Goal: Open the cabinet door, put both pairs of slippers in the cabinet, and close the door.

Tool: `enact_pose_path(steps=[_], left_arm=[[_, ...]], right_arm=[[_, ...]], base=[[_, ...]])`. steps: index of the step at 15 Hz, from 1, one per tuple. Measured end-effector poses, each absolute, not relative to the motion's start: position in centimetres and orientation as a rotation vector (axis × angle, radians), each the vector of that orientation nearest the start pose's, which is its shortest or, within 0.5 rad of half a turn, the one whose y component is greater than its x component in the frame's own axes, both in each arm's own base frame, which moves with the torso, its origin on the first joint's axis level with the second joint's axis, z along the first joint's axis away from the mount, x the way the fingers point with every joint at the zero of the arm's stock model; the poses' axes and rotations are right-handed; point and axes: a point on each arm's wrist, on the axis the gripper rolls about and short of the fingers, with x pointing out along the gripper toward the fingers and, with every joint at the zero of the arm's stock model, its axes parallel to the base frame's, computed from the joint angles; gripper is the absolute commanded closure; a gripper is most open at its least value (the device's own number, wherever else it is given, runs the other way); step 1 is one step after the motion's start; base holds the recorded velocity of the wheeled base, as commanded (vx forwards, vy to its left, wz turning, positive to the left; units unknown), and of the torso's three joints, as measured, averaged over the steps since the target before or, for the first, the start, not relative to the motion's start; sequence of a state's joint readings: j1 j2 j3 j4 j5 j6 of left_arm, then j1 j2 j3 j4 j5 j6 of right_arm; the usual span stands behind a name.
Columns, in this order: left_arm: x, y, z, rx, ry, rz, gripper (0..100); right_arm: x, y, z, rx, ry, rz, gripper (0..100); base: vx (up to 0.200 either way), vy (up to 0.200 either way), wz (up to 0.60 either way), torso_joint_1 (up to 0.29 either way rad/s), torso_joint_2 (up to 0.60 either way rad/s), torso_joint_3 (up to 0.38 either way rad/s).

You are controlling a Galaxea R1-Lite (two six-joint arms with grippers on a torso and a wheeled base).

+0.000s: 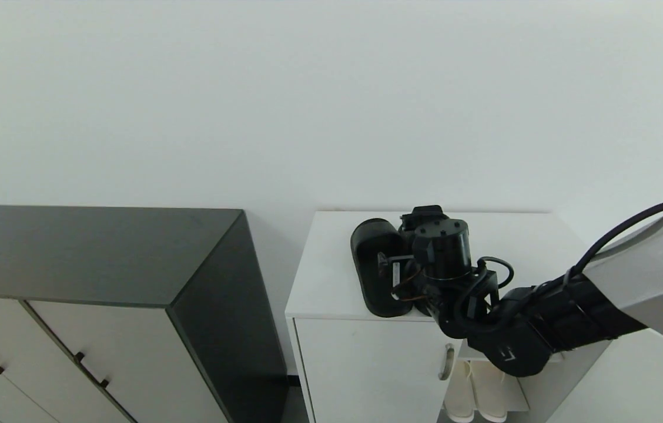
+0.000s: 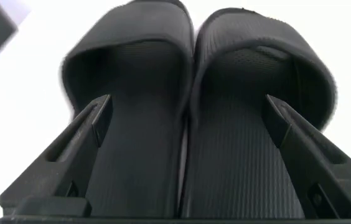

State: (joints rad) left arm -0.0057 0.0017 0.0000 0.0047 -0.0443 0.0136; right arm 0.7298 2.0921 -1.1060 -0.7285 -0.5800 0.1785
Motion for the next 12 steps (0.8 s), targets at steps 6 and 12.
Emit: enact_pose_path(steps=[6,12], left_arm=[[-2.3,-0.1,7.5,0.013,0.006,-0.051,100],[-2.3,-0.1,7.5,0.012,0.006,-0.051,100]], right_arm=[[34.3,26.9,12.1,0.025,0.190,0.097,0],[37.2,27.5,11.1,0.030,0.164,0.070,100]], base=[[0.000,0.000,0.00,0.000,0.00,0.000],[0.000,0.000,0.00,0.000,0.00,0.000]])
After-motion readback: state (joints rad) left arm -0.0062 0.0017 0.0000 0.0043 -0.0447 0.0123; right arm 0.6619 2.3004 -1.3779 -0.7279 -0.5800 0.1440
